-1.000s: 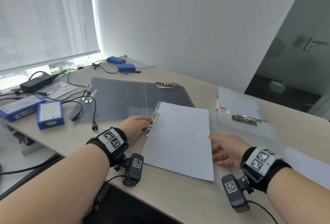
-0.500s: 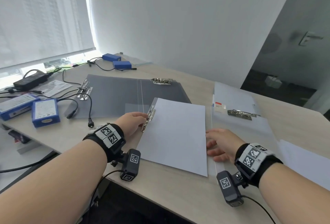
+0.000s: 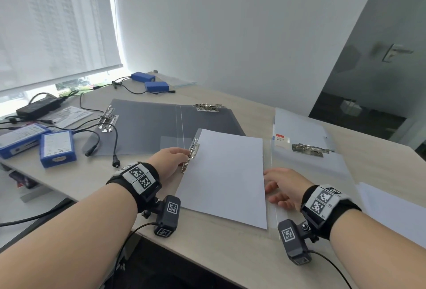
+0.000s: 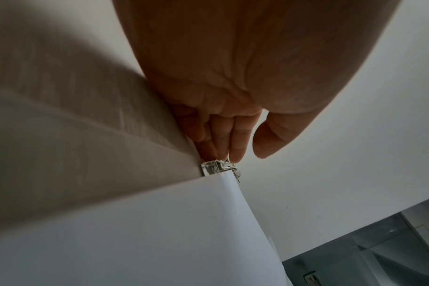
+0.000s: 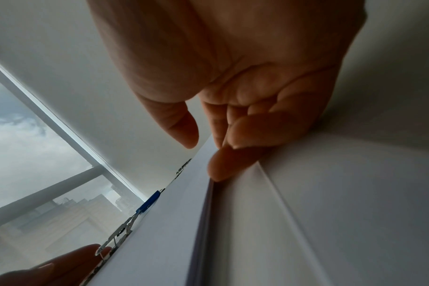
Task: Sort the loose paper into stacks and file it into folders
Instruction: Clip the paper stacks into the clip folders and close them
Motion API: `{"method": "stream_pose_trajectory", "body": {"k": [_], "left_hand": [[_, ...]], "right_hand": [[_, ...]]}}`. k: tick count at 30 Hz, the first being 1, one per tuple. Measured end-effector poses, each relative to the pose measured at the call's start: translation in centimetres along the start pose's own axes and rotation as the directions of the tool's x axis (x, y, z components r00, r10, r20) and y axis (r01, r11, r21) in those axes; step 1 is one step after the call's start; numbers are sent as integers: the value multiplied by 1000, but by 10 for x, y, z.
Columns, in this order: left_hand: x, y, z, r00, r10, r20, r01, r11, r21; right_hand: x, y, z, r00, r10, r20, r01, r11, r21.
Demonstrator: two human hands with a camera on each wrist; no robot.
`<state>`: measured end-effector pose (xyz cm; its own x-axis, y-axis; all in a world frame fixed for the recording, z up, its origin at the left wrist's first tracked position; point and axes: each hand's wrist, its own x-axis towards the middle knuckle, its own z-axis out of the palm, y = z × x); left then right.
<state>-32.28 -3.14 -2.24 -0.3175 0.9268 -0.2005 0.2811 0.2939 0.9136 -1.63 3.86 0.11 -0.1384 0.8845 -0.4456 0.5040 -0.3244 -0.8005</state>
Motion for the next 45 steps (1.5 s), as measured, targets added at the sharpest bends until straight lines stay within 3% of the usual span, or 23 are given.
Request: {"method": "stream_pose_trajectory", "body": {"k": [9, 16, 24, 27, 29, 32, 34, 39, 45], "left_hand": [[3, 0, 0, 1000, -13, 3, 13, 1000, 9], [17, 14, -3, 996, -92, 6, 92, 990, -108], [44, 46, 12, 996, -59, -74, 68, 990, 125], [42, 62, 15, 996, -16, -86, 49, 913, 405], [54, 60, 12, 998, -15, -65, 36, 943, 332], [54, 55, 9, 990, -29, -140, 18, 996, -82], [48, 52, 5, 979, -86, -184, 47, 977, -210], [35, 34, -8, 986, -10, -168, -8, 994, -105], [32, 18, -15, 989, -118, -87, 115, 993, -41]], "right_hand": [[1, 3, -3, 999, -22, 35, 22, 1000, -2], [3, 5, -5, 999, -19, 41, 18, 1000, 25], [6, 6, -5, 1000, -15, 25, 14, 999, 30], [7, 7, -5, 1000, -15, 14, 14, 999, 32], [8, 7, -5, 1000, -14, 12, 14, 999, 33], [8, 8, -6, 1000, -13, 14, 12, 999, 39], [8, 8, -5, 1000, -14, 14, 13, 999, 38], [7, 7, -4, 1000, -18, 16, 17, 999, 34], [5, 7, -5, 1000, -28, 12, 27, 999, 45]]}}
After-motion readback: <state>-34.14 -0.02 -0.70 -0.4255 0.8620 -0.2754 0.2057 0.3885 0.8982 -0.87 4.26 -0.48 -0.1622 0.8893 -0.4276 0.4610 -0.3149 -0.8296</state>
